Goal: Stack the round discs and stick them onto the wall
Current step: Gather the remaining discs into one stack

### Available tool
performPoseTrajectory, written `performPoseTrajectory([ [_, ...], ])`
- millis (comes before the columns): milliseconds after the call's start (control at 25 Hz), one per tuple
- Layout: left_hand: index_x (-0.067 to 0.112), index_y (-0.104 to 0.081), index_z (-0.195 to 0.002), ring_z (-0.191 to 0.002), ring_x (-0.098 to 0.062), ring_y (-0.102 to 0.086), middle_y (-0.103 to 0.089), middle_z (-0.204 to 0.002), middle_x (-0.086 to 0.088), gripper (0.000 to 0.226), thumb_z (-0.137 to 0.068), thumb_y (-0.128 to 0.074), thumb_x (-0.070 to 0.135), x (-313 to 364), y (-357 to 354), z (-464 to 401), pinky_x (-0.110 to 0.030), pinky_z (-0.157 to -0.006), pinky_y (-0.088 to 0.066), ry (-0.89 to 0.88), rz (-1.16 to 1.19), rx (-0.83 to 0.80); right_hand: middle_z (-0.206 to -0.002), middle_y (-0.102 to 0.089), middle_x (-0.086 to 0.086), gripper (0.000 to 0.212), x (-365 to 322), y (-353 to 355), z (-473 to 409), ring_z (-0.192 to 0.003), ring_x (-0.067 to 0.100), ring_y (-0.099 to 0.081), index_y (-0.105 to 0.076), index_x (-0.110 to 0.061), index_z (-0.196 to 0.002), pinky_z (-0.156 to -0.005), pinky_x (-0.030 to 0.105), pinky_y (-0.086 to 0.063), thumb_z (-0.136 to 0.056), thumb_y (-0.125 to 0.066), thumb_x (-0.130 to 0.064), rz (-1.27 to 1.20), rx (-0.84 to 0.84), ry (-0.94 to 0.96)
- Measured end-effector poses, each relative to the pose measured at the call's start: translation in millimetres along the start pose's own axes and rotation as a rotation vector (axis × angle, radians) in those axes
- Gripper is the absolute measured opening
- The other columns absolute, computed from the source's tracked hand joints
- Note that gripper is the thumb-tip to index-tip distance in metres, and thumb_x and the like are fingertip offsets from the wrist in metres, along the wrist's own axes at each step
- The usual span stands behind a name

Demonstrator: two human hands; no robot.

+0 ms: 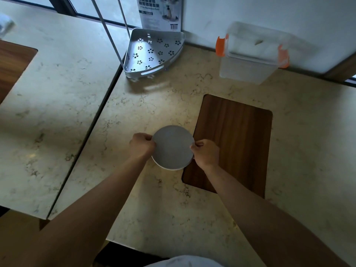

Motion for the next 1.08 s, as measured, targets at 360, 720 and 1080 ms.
performPoseTrajectory([
  [360,0.006,-0.061,-0.059,-0.068,-0.036,-0.063,-0.061,-0.064,-0.014,0.018,-0.076,-0.056,0.008,5,-7,0,-0.039,-0.058,-0.051,-0.212,-0.304,0.001,-0.074,-0.069,0.002,0.026,-4,-1,11,-0.06,0.014,-0.06,-0.071,-0.012,-0.08,-0.044,0.022,-0.038,-0.096,-0.059,-0.028,0.188,0.076,0.009],
  [720,-0.01,-0.063,-0.088,-0.097,-0.047,-0.059,-0.061,-0.107,-0.034,0.021,-0.076,-0.055,0.004,17,-11,-9,-0.051,-0.085,-0.052,-0.09,-0.381,-0.035,-0.05,-0.049,-0.003,0.037,-6,0,1,-0.04,0.011,-0.044,-0.054,-0.014,-0.055,-0.034,0.018,-0.024,-0.091,-0.059,-0.023,0.037,-0.019,-0.144],
  [1080,0.011,-0.05,-0.049,-0.054,-0.028,-0.048,-0.046,-0.05,-0.006,0.022,-0.068,-0.06,0.011,11,-5,-12,-0.026,-0.05,-0.031,-0.002,-0.128,-0.086,-0.088,-0.073,0.024,0.029,5,4,-5,-0.085,0.038,-0.07,-0.069,0.011,-0.083,-0.075,0.058,-0.057,-0.082,-0.062,-0.017,-0.224,-0.101,-0.156],
])
Point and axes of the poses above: each hand's wrist, its own z-axis away from the middle knuckle, its own y-axis out of the back of the hand, x = y × z, the point moved 1 cm from there along -z, towards the middle knuckle
